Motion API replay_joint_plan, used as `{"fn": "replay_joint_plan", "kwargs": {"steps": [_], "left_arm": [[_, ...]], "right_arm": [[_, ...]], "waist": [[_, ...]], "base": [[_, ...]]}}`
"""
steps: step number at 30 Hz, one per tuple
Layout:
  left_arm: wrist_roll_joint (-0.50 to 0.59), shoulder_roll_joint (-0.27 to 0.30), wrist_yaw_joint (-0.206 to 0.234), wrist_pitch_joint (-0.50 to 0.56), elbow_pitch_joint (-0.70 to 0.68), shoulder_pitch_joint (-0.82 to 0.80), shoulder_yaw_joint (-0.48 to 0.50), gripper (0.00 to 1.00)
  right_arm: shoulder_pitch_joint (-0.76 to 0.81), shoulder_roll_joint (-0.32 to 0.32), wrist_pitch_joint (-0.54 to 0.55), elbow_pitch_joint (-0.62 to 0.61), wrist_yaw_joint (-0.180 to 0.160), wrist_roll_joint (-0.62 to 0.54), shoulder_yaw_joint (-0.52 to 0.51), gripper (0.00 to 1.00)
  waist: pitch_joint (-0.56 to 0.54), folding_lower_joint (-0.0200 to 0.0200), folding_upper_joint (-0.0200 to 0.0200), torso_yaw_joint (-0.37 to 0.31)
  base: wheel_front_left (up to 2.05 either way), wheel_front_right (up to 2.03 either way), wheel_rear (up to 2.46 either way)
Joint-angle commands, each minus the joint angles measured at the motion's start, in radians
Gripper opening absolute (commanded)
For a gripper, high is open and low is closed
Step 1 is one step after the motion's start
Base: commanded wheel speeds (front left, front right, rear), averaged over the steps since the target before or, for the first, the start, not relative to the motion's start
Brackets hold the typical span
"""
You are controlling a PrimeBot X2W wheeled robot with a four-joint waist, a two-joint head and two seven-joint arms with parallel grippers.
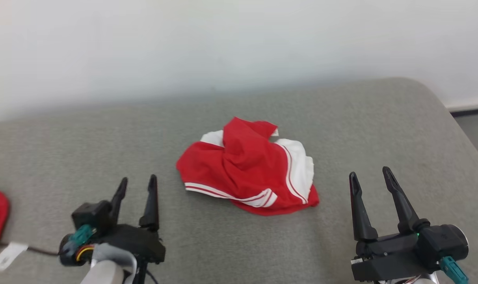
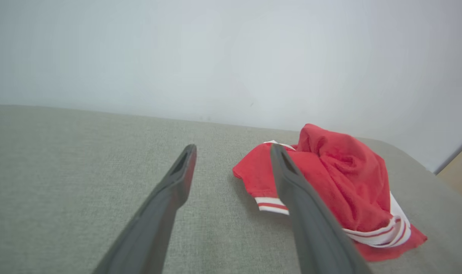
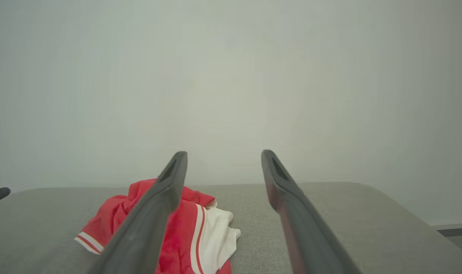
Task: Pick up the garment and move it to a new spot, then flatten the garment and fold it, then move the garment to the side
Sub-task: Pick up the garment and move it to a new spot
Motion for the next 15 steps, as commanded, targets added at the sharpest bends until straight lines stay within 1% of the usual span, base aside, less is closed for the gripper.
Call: {"fn": "replay_joint_plan", "kwargs": {"steps": [1,2,3,8,12,15], "left_arm": [[0.047,0.007,0.008,-0.004,-0.064,0.061,0.041,1.0],[0.068,0.008,0.009,-0.004,-0.095,0.085,0.063,1.0],[0.068,0.008,0.009,-0.004,-0.095,0.085,0.063,1.0],[0.197,0.006,-0.012,-0.003,-0.256,0.201,0.139,1.0],[0.296,-0.01,-0.047,-0.003,-0.375,0.286,0.175,1.0],[0.354,-0.027,-0.076,-0.003,-0.431,0.341,0.215,1.0]], "right_arm": [[0.016,0.0,-0.001,-0.003,-0.002,-0.013,-0.002,1.0],[0.02,0.0,-0.001,-0.005,-0.002,-0.013,-0.005,1.0],[0.02,0.0,-0.001,-0.005,-0.002,-0.013,-0.005,1.0],[0.047,0.001,-0.002,-0.017,-0.002,-0.019,-0.021,1.0],[0.069,0.0,-0.002,-0.024,-0.002,-0.02,-0.026,1.0],[0.084,0.0,-0.001,-0.031,-0.002,-0.023,-0.029,1.0]], "waist": [[-0.055,0.0002,0.0,0.063],[-0.06,0.0002,0.0,0.071],[-0.06,0.0002,0.0,0.071],[-0.079,0.0002,0.0,0.11],[-0.087,0.0002,0.0,0.132],[-0.091,0.0002,0.0,0.141]], "base": [[0.0,0.0,0.0],[0.0,0.0,0.0],[0.0,0.0,0.0],[0.0,0.0,0.0],[0.0,0.0,0.0],[0.0,0.0,0.0]]}}
